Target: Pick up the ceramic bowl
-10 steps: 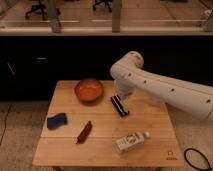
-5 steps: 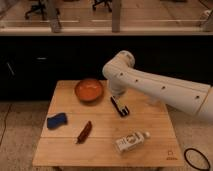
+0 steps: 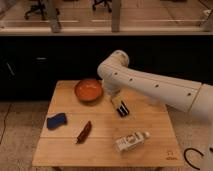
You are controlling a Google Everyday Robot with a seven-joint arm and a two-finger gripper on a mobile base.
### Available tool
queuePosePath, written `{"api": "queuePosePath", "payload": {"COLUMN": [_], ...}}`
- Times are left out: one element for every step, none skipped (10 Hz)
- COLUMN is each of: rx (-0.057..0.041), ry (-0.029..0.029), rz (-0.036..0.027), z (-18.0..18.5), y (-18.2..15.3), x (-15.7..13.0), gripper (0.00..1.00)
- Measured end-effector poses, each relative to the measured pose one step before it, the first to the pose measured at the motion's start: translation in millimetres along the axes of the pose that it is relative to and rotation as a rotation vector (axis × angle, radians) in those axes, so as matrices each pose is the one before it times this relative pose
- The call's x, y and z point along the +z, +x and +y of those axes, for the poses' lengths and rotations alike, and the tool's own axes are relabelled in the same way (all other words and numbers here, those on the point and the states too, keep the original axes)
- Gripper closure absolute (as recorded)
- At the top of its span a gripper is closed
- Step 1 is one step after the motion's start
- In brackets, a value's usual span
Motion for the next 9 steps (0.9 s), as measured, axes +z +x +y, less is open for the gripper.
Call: {"api": "queuePosePath", "payload": {"rx": [-0.01407, -0.0133, -0.00783, -0.01888, -0.0146, -0.00826, -0.00677, -0.0175, -0.01126], "ry": [0.00416, -0.00221, 0.00139, 0.0042, 0.00242, 0.00252, 0.00164, 0.00306, 0.00204], "rz": [-0.00443, -0.00146, -0.00124, -0.00452, -0.00418, -0.00183, -0.00069, -0.00557, -0.00425], "z": [-6.72, -0.03, -0.79, -4.81, -3.85, -2.66, -2.76, -4.95, -4.95], "y": [-5.07, -0.15, 0.8, -2.89, -2.65, -0.13, -0.06, -3.15, -0.36], "x": [1.02, 1.45, 0.88, 2.26, 2.24, 1.6, 1.74, 2.93, 4.51], "gripper": [0.2, 0.2, 0.2, 0.2, 0.2, 0.2, 0.2, 0.2, 0.2]}}
